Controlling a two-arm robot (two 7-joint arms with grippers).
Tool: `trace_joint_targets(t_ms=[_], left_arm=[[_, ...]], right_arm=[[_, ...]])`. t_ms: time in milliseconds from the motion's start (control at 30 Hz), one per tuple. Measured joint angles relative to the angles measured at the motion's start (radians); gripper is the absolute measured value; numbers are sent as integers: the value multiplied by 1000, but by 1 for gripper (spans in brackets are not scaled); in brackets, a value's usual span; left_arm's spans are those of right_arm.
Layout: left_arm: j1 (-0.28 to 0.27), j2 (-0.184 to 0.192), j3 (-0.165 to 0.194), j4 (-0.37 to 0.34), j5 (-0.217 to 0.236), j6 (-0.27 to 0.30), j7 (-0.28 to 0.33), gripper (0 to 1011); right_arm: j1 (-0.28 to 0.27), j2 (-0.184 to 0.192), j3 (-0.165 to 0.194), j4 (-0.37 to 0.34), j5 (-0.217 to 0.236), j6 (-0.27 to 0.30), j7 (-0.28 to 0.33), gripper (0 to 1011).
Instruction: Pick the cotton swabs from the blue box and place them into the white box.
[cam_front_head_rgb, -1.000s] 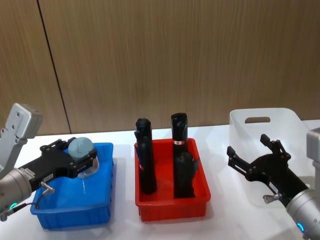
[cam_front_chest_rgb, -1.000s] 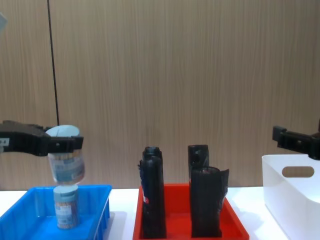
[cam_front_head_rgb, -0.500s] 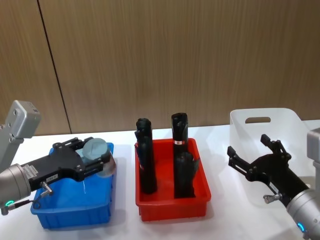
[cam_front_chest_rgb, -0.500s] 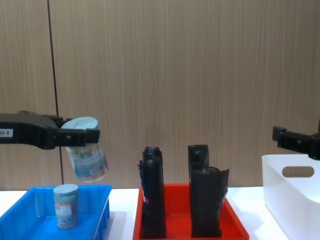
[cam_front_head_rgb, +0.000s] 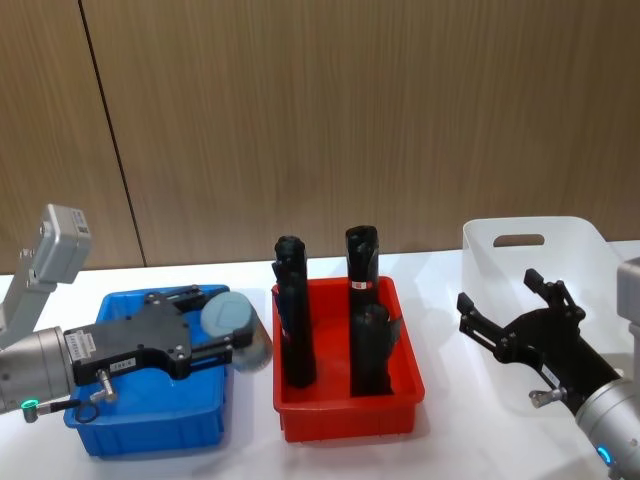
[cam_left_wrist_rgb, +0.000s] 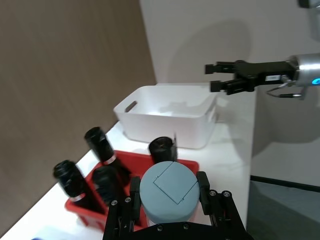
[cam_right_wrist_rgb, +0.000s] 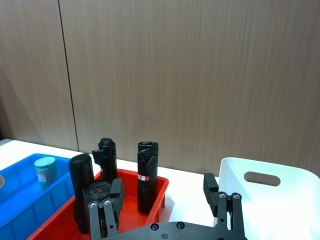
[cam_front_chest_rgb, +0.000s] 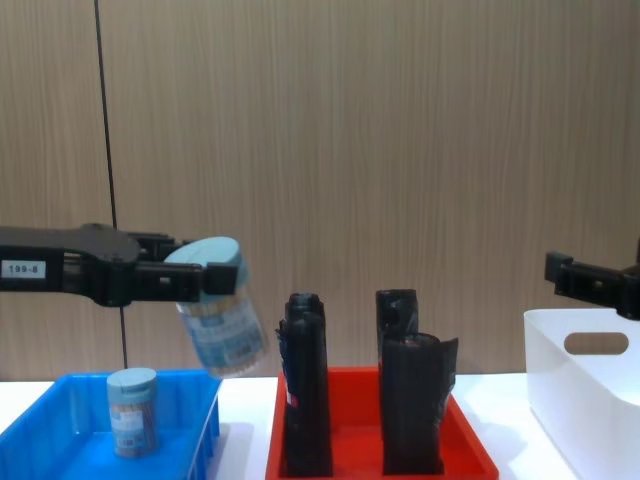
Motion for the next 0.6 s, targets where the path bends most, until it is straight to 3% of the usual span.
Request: trace_joint_targets(t_ms=[167, 600], left_arm=[[-37, -20, 17, 52, -2, -32, -97, 671], [-77, -41, 37, 116, -4, -69, -177, 671]], right_arm=[[0, 0, 0, 0, 0, 0, 0, 1001], [0, 0, 0, 0, 0, 0, 0, 1002]])
